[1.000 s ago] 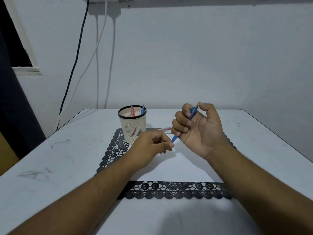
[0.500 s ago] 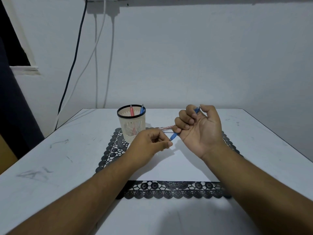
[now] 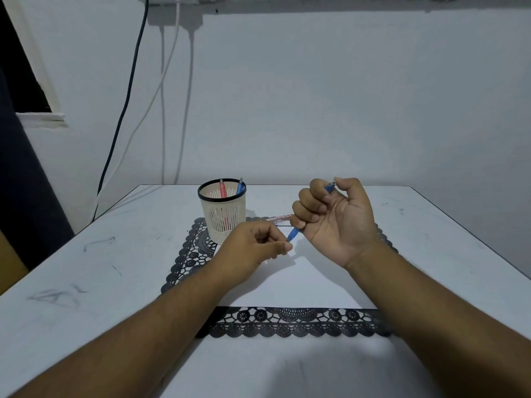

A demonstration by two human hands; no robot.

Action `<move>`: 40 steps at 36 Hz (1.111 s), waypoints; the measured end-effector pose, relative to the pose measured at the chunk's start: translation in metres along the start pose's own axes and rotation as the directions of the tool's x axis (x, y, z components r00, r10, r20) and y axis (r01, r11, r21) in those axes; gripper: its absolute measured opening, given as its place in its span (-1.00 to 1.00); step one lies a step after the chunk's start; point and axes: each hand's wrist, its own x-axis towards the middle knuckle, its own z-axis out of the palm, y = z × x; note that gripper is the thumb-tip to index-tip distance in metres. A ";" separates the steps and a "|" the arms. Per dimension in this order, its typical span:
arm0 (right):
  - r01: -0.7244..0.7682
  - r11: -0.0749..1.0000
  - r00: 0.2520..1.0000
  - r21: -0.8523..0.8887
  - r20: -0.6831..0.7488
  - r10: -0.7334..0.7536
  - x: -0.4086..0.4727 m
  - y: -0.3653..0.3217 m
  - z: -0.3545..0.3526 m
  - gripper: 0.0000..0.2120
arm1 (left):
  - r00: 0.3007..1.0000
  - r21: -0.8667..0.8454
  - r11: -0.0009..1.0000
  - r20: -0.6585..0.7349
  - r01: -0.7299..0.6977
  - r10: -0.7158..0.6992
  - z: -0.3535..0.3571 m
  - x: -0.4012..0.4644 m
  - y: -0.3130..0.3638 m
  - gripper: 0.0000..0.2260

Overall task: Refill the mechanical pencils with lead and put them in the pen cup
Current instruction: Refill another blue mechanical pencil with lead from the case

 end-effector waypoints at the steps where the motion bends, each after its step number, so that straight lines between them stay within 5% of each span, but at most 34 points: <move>1: -0.003 1.000 1.000 -0.002 0.001 0.003 0.000 0.000 0.000 -0.69 | 1.000 -0.001 1.000 0.002 0.001 -0.001 0.000 0.000 0.000 -0.88; 29: 0.009 1.000 0.997 0.025 0.073 -0.011 0.000 0.002 -0.006 -0.68 | 0.998 -0.045 0.998 0.028 0.051 -0.050 0.000 0.000 0.003 -0.93; 40: 0.081 0.987 0.997 0.139 -0.021 -0.079 -0.001 0.001 -0.008 -0.67 | 0.996 -0.174 0.981 -0.003 0.082 -0.084 -0.002 0.001 0.005 -0.95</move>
